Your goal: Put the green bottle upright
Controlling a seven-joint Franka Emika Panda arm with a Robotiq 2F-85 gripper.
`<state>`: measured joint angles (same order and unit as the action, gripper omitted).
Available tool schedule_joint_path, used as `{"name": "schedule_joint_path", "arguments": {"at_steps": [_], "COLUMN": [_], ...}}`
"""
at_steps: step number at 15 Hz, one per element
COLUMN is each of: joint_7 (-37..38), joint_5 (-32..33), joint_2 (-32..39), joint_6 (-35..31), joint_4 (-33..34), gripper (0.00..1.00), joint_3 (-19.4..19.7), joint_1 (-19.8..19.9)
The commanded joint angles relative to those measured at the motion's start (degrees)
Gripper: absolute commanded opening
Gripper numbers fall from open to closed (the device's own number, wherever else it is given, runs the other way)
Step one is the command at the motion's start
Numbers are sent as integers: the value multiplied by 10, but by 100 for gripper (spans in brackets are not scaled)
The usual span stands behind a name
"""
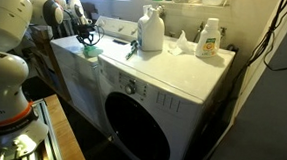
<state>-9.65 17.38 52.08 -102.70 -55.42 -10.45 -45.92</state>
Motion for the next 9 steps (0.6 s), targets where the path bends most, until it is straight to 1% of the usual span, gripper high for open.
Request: {"name": "schedule_joint_path", "arguments": {"at_steps": [1,2,3,4,5,6,7,9], "joint_7": [-21,-25,-29,-34,-38,-41,-42,-41], "joint_5": [4,4,3,2,1,1,2,3], "joint_2": [27,30,35,40,43,44,44,40], "joint_6": [-18,-19,-24,-29,-34,-36,-38,-33], "joint_4": [15,15,15,15,15,15,15,14], "gripper": [56,70,67,68,84,76,50,50], "joint_3": [-1,0,-1,-1,-2,-2,-1,0], "joint_1": [1,2,3,3,4,5,4,3]}}
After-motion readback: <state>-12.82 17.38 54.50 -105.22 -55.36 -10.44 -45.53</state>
